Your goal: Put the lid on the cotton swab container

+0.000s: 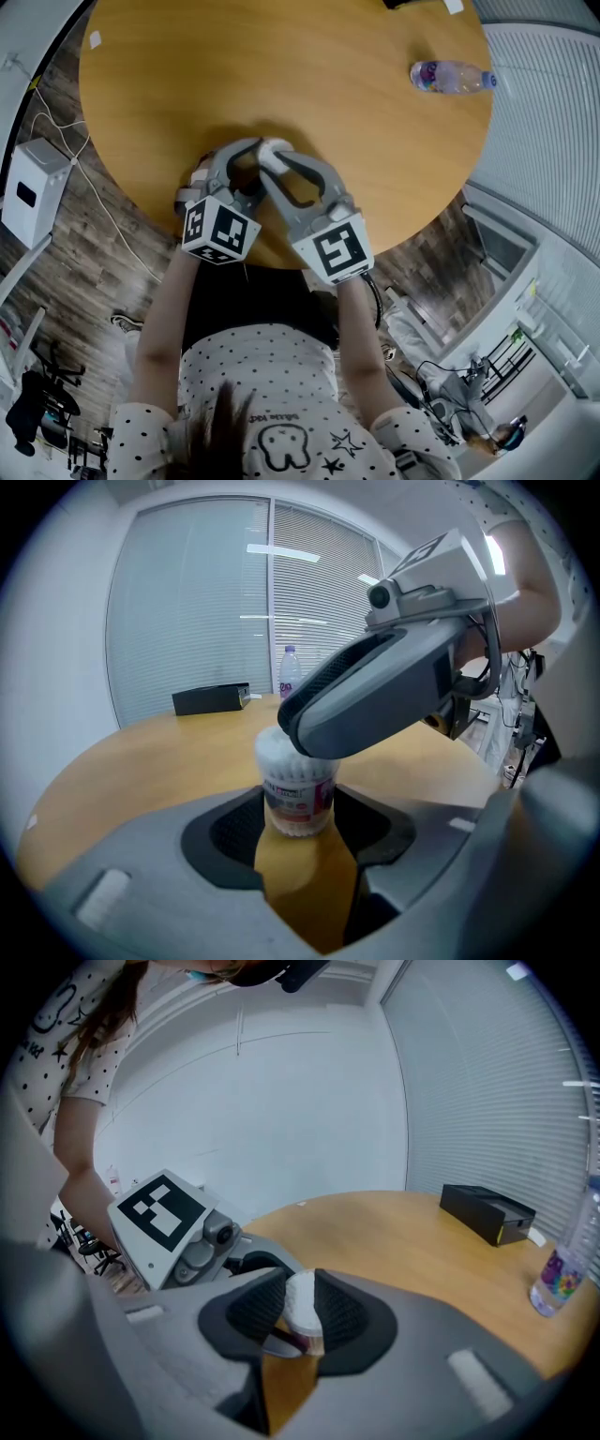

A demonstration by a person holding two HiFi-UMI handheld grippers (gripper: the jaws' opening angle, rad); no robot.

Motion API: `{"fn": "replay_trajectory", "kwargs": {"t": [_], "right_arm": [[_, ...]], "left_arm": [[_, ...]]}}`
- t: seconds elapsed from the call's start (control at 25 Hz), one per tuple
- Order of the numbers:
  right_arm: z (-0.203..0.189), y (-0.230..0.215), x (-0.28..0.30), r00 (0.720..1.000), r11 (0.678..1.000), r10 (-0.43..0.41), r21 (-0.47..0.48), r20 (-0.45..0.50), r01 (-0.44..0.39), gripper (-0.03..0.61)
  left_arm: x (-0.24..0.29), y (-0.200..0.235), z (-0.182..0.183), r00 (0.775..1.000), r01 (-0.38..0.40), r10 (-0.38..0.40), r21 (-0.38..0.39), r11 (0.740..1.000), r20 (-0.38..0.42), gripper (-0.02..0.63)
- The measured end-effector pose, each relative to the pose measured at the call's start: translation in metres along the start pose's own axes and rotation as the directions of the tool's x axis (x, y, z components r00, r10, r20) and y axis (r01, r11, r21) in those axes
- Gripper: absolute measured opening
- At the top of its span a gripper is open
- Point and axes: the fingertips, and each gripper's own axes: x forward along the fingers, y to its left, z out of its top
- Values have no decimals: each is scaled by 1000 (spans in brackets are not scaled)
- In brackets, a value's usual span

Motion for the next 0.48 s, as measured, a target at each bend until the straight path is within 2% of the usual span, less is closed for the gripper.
{"fn": "replay_trajectory", "kwargs": {"t": [0.48], "right_arm": [[0,1,1,1000,1000,4,-10,2,-4,104]], "left_arm": [[0,0,-1,1000,2,-2,3,1000,1,242]]}}
